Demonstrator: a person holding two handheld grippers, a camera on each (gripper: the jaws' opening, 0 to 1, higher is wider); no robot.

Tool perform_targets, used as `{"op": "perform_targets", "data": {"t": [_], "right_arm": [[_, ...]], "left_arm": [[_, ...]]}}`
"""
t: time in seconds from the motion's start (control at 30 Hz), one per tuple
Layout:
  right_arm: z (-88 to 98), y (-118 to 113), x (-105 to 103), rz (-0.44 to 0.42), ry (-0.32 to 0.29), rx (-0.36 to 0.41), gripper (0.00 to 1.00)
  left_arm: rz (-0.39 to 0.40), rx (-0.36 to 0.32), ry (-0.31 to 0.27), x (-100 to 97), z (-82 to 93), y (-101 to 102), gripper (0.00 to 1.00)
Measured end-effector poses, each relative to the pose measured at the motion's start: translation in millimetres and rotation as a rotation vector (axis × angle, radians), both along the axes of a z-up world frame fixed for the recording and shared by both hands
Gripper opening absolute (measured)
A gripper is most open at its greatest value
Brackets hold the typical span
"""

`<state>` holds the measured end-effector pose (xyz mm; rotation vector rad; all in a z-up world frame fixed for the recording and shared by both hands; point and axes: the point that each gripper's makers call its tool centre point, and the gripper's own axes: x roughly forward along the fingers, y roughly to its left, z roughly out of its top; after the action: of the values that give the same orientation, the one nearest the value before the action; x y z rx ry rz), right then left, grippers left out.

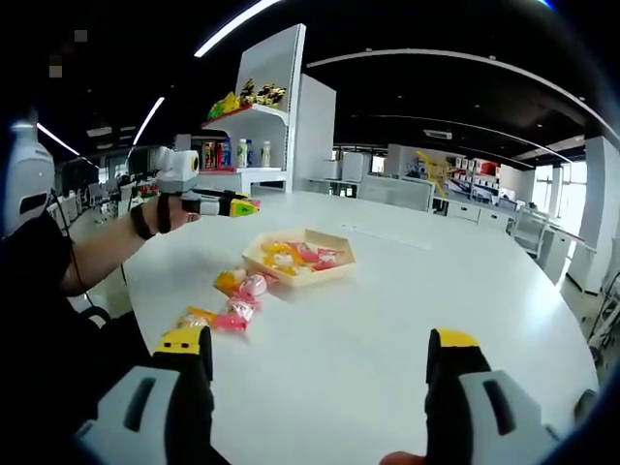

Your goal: Pick up the marshmallows scattered on the table and place them into the bowl on the table

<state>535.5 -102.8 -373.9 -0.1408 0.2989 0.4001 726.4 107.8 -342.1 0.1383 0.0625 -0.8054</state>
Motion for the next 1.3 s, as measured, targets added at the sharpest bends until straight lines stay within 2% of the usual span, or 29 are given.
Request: {"op": "perform_targets", "data": {"t": [0.1,0.27,0.43,0.57,0.77,0.9,0.97,1.07,1.3], "right_arm": [[-2.7,0.0,1.6,0.0,0.006,-0.003,0.88],[-5.6,-0.8,2.4,0.002,0.013,0.001,0.88],[-10.2,-3.7,4.3,-0.006,0.026,0.001,0.87],[-11.6,-3.0,5.7,-0.002,0.031,0.001,0.87],[-13.2,-2.8,8.7,-0.005,0.034,0.002,0.87],[-16.3,0.1,10.1,0.0,0.04,0.003,0.87],[-18.6,0.7,10.7,0.001,0.045,0.002,0.87],[-19.9,0.6,11.2,0.0,0.049,0.0,0.87],[-20.6,-1.3,11.0,-0.005,0.052,-0.003,0.87]], "left_arm": [[0.015,-0.028,0.003,18.7,-1.9,-10.4,0.2],[0.068,-0.065,0.047,45.9,-17.4,-17.7,0.2],[0.112,-0.085,0.05,65.0,-26.6,-19.2,0.2],[0.146,-0.042,0.025,72.4,-38.2,-15.8,0.2],[0.111,-0.007,-0.003,71.6,-42.4,-19.4,0.2],[0.117,0.039,-0.031,72.6,-48.0,-19.8,0.2],[0.142,0.045,-0.082,76.0,-42.5,-17.2,0.2],[0.141,0.021,-0.064,76.7,-43.5,-18.1,0.21],[0.134,0.019,-0.052,75.0,-47.2,-20.6,0.21]]}}
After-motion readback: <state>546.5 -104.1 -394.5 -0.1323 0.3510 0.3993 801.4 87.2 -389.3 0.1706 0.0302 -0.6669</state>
